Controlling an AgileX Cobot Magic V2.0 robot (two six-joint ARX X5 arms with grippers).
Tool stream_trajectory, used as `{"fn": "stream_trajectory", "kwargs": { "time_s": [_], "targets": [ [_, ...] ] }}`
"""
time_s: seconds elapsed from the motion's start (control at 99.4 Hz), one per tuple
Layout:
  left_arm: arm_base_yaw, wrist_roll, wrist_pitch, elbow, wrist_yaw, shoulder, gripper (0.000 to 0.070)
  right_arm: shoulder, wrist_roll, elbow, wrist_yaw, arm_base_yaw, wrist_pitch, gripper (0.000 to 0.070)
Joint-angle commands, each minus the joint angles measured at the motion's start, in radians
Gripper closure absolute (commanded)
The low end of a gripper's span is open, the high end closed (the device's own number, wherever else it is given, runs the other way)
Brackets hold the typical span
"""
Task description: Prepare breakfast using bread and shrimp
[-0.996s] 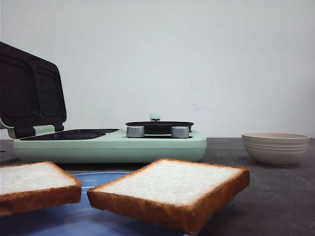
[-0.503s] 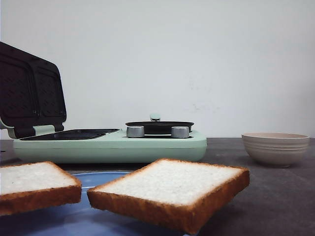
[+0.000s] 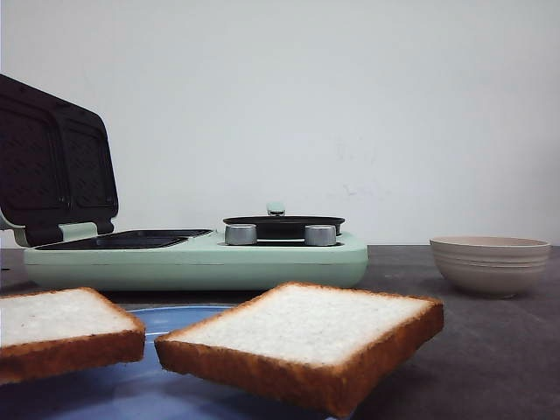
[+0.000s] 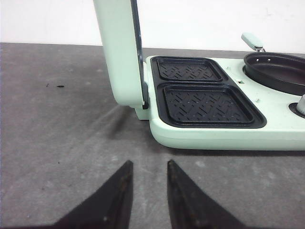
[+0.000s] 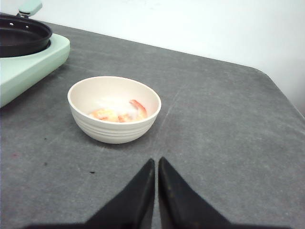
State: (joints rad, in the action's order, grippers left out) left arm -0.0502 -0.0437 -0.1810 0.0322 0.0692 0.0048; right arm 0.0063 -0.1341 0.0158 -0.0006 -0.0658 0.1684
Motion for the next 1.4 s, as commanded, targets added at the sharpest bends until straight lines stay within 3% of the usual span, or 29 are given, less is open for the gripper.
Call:
{"fn": "stream_trajectory", "kwargs": {
  "time_s": [0.0, 1.277, 1.388],
  "targets": [
    [-0.001, 0.001, -0.003, -0.018, 0.002, -0.002, 0.0643, -0.003, -0.001, -0.003, 0.000, -0.003, -0.011, 0.0697],
    [-0.001, 0.001, -0.003, -0.018, 0.002, -0.002, 0.0643, -0.003, -0.001, -0.003, 0.000, -0.003, -0.012, 0.0697],
    [-0.001, -0.042, -0.003, -0.018, 0.009, -0.002, 0.0643, -0.003, 0.005, -0.003, 0.000, -0.003, -0.014, 0.0697]
  ]
}}
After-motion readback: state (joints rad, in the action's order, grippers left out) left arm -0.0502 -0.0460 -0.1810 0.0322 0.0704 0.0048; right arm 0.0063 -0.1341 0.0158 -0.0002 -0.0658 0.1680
